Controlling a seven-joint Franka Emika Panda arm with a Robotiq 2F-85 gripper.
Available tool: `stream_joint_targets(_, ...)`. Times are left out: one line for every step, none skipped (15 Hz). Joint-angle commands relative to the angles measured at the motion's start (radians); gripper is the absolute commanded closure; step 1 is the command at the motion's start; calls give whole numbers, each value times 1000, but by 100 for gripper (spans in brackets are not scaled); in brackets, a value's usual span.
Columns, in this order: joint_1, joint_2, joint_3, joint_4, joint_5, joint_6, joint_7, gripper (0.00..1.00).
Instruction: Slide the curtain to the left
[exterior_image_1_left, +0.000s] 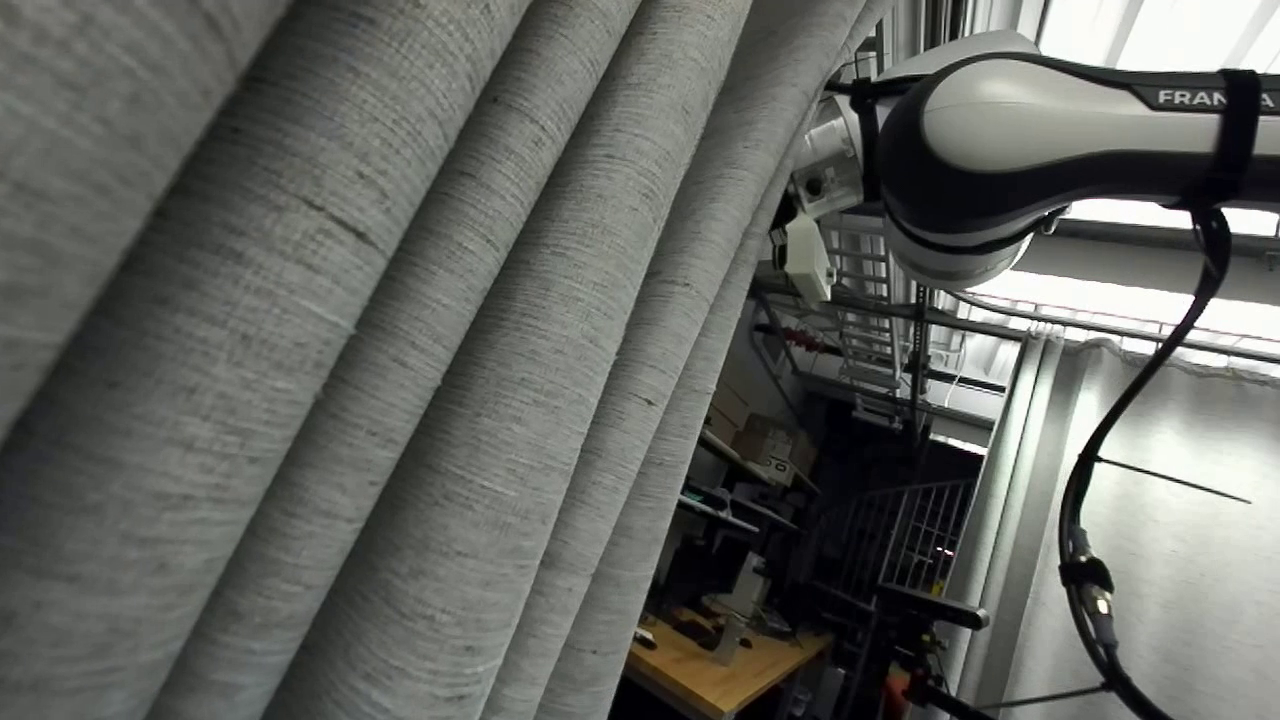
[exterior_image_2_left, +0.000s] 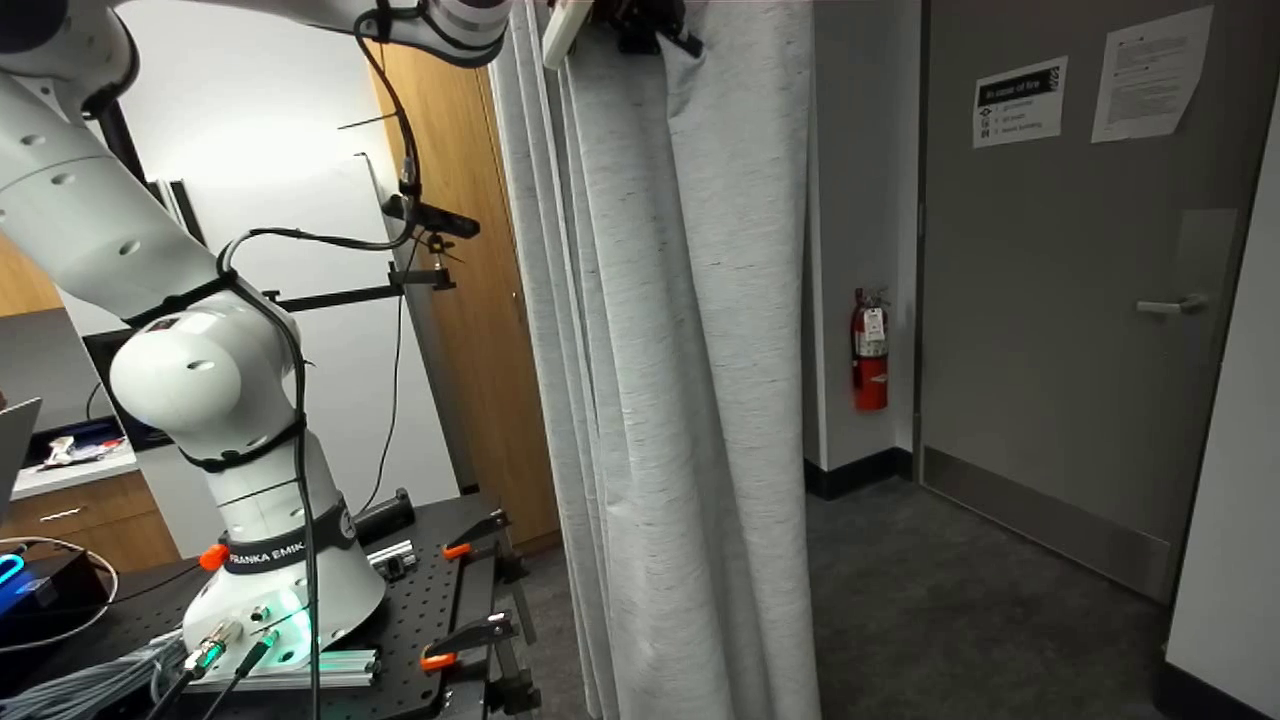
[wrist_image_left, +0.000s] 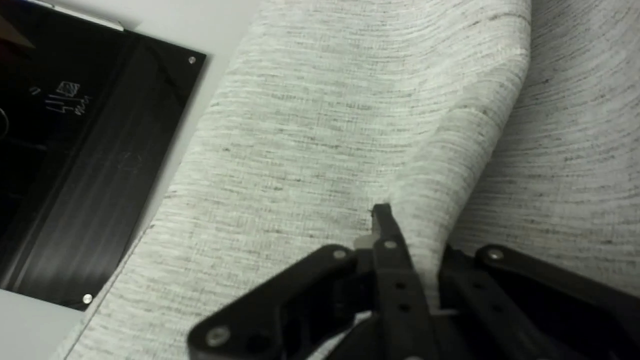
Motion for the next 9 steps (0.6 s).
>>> stream_joint_targets(71, -1, 6, -133, 31, 28, -58, 100)
stream_joint_targets(76, -2, 5, -141, 28, 46, -69, 100)
stream_joint_targets(78, 1, 5, -146, 24, 62, -80, 100)
stream_joint_targets(81, 2, 4, -151, 21, 77, -89, 100)
stream_joint_targets(86, -3, 3, -161, 25, 87, -92, 100)
stream_joint_targets(90, -8, 4, -169, 30, 95, -89, 100)
stream_joint_targets(90, -12, 5, -176, 28, 102, -86, 100)
stream_joint_targets(85, -13, 8, -181, 26, 105, -75, 100)
stream_joint_targets(85, -17, 7, -188, 27, 109, -72, 100)
